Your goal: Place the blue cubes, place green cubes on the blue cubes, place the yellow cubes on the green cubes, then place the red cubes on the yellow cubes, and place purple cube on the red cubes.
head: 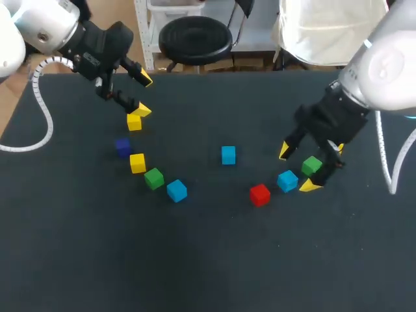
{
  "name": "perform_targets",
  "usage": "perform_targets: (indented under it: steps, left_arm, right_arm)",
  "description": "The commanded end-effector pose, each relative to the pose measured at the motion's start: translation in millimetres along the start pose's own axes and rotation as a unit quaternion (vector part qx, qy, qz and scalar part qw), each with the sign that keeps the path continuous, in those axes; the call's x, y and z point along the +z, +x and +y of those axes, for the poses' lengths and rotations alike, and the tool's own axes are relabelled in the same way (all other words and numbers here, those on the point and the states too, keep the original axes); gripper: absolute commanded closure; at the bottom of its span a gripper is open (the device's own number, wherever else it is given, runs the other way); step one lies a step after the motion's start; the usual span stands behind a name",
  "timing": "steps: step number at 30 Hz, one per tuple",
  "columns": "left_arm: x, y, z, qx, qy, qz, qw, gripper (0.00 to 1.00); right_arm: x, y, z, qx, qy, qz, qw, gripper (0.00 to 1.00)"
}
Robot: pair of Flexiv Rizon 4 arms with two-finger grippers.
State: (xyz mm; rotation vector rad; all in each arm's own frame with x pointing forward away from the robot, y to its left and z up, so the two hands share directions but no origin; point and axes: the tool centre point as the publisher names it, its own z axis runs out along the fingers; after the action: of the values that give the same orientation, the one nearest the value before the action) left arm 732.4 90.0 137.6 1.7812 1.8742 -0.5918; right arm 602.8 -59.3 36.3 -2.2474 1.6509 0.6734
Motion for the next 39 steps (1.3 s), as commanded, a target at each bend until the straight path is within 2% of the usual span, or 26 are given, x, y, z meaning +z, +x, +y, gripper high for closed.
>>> perform_targets:
  steps: [1,7,17,18,20,21,22,23,24,25,29,30,32,36,39]
  left_arm:
    - [0,-0.7,-0.2,-0.001,0.000,0.002,1.000,0.00]
    - [0,-0.7,-0.2,-0.001,0.000,0.002,1.000,0.00]
    - [0,-0.7,-0.2,-0.001,0.000,0.002,1.000,0.00]
    - [0,-0.7,-0.2,-0.001,0.000,0.002,1.000,0.00]
    - [0,-0.7,-0.2,-0.001,0.000,0.002,1.000,0.00]
    - [0,-0.7,-0.2,-0.001,0.000,0.002,1.000,0.00]
    - [0,-0.7,-0.2,-0.001,0.000,0.002,1.000,0.00]
    - [0,-0.7,-0.2,-0.001,0.000,0.002,1.000,0.00]
    - [0,-0.7,-0.2,-0.001,0.000,0.002,1.000,0.00]
    - [0,-0.7,-0.2,-0.001,0.000,0.002,1.000,0.00]
    - [0,-0.7,-0.2,-0.001,0.000,0.002,1.000,0.00]
    - [0,-0.7,-0.2,-0.001,0.000,0.002,1.000,0.00]
    - [0,-0.7,-0.2,-0.001,0.000,0.002,1.000,0.00]
    - [0,-0.7,-0.2,-0.001,0.000,0.002,1.000,0.00]
    - [0,-0.7,-0.2,-0.001,0.000,0.002,1.000,0.00]
  right_arm:
    - [11,2,-11,-0.019,-0.046,-0.001,0.999,0.00]
    - [18,11,-6,-0.008,-0.044,-0.005,0.999,0.00]
    - [21,16,-11,-0.005,-0.036,-0.008,0.999,0.00]
    - [23,17,-10,-0.005,-0.036,-0.009,0.999,0.08]
    - [26,18,-10,-0.003,-0.036,-0.011,0.999,0.15]
    - [27,19,-9,-0.002,-0.036,-0.011,0.999,0.15]
    - [29,19,-9,-0.002,-0.037,-0.012,0.999,0.21]
    - [30,20,-9,0.001,-0.039,-0.012,0.999,0.33]
    - [32,20,-9,0.001,-0.039,-0.012,0.999,0.48]
    - [33,21,-9,0.003,-0.039,-0.012,0.999,0.53]
    - [35,23,-10,0.011,-0.034,-0.011,0.999,0.55]
    - [34,23,-10,0.014,-0.028,-0.008,0.999,0.65]
    - [30,20,-9,0.016,-0.017,-0.004,1.000,1.00]
    - [23,16,-11,0.040,0.002,0.002,0.999,1.00]
    - [19,11,-17,0.086,0.027,-0.016,0.996,1.00]
